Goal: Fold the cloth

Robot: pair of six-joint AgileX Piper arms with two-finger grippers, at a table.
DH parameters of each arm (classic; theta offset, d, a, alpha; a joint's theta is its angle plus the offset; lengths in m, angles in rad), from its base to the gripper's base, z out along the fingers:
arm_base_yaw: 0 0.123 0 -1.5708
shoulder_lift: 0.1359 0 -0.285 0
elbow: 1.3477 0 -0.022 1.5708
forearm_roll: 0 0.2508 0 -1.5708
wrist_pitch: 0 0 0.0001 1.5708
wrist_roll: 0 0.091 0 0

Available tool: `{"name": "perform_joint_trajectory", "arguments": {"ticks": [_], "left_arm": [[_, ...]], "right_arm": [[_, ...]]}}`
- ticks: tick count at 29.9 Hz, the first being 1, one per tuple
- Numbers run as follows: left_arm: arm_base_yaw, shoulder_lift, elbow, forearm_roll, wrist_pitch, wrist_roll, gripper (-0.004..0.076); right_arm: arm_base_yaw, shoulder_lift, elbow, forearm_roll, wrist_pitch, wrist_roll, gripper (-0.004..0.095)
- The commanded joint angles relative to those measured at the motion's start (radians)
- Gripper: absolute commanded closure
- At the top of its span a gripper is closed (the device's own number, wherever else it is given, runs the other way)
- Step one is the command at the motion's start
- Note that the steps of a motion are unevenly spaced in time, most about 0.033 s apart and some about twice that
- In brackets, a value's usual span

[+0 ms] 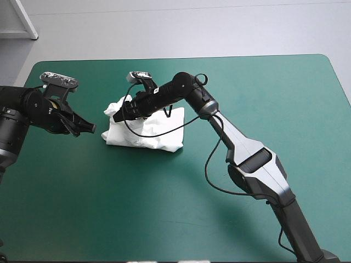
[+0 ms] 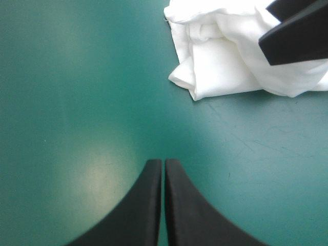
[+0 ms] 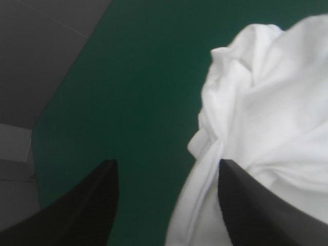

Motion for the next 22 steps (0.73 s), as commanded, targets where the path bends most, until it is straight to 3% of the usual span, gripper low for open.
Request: {"name": "perform_joint_trajectory", "arguments": {"ticks": [1,8,13,19,22], "left_arm": [[0.001,-0.028,-0.015,-0.006,0.022,-0.01,0.0704],[-0.001,-0.028,-0.011,-0.008,0.004,-0.01,0.0704],[-0.001,-0.028,-0.011,-0.009,0.004,-0.014,0.0704],[-0.001,-0.028,-0.011,-0.025,0.006,-0.011,0.0704],[-0.001,-0.028,-0.011,-0.051,0.006,0.0,0.0704]], "right_arm": [[-0.001,-0.078,-0.089,0.051,0.043,-0.005,0.0307],[-0.007,-0.09,-0.239,-0.198,0.07,0.173,0.0306],[-0.035,-0.164,-0.201,-0.368,0.074,0.233,0.0308],[-0.111,-0.399,0.184,-0.537,0.072,0.218,0.0309],[-0.152,-0.508,0.406,-0.569,0.07,0.218,0.0309]]}}
